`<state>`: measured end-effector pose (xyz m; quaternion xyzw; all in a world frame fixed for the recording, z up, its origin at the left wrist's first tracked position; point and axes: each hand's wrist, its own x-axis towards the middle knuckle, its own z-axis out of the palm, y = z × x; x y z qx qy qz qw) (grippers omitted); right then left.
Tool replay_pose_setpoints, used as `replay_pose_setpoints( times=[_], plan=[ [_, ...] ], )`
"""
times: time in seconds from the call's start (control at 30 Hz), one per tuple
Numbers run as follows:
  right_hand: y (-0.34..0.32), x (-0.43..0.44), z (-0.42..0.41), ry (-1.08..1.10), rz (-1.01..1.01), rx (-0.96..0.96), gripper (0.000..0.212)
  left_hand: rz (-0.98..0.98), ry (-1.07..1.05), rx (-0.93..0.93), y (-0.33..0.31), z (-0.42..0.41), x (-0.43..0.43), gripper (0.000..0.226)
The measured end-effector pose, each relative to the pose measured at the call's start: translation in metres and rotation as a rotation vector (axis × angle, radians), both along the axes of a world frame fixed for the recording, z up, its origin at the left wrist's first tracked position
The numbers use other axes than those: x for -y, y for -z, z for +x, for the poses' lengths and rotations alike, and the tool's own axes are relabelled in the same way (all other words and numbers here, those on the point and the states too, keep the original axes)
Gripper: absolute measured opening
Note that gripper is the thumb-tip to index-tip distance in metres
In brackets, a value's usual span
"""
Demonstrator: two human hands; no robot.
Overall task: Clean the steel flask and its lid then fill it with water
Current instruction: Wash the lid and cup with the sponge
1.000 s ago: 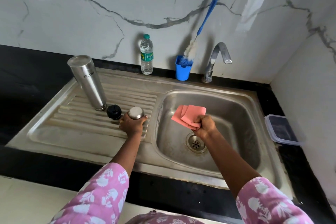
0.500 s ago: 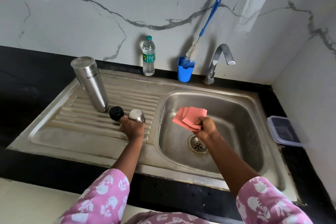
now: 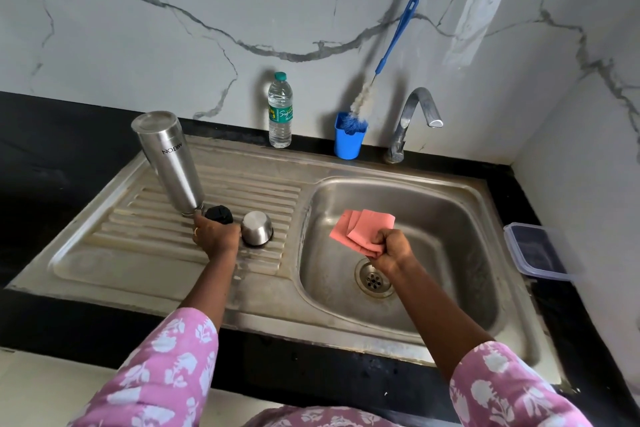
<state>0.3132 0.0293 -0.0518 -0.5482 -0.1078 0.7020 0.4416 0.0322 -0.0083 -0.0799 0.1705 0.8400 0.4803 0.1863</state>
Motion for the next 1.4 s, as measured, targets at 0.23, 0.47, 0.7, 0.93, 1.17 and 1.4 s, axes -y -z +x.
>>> replay_pose_setpoints(
  times=[0.23, 0.47, 0.7, 0.93, 1.17, 1.4],
  plan=[
    [-0.006, 0.002, 0.007, 0.007, 0.015, -0.010, 0.045, -0.026, 0.027, 0.004, 0.012, -0.014, 0.001, 0.057],
    [-0.016, 0.008, 0.009, -0.020, 0.081, -0.094, 0.047, 0.113, -0.079, 0.065, 0.008, -0.003, 0.009, 0.062],
    [-0.015, 0.005, 0.016, -0.048, 0.119, -0.108, 0.048, 0.282, -0.057, -0.023, -0.016, 0.010, 0.010, 0.065],
    [-0.044, -0.001, 0.012, -0.085, 0.396, 0.022, 0.020, 0.348, 0.397, -0.238, -0.058, 0.064, -0.009, 0.066],
    [-0.071, -0.002, 0.017, -0.279, 0.880, 0.910, 0.036, 0.285, 0.843, -0.294, -0.081, 0.127, -0.012, 0.068],
    [-0.070, 0.009, 0.032, -0.402, 1.091, 1.270, 0.055, 0.219, 1.099, -0.224, -0.099, 0.159, -0.011, 0.070]
  ],
)
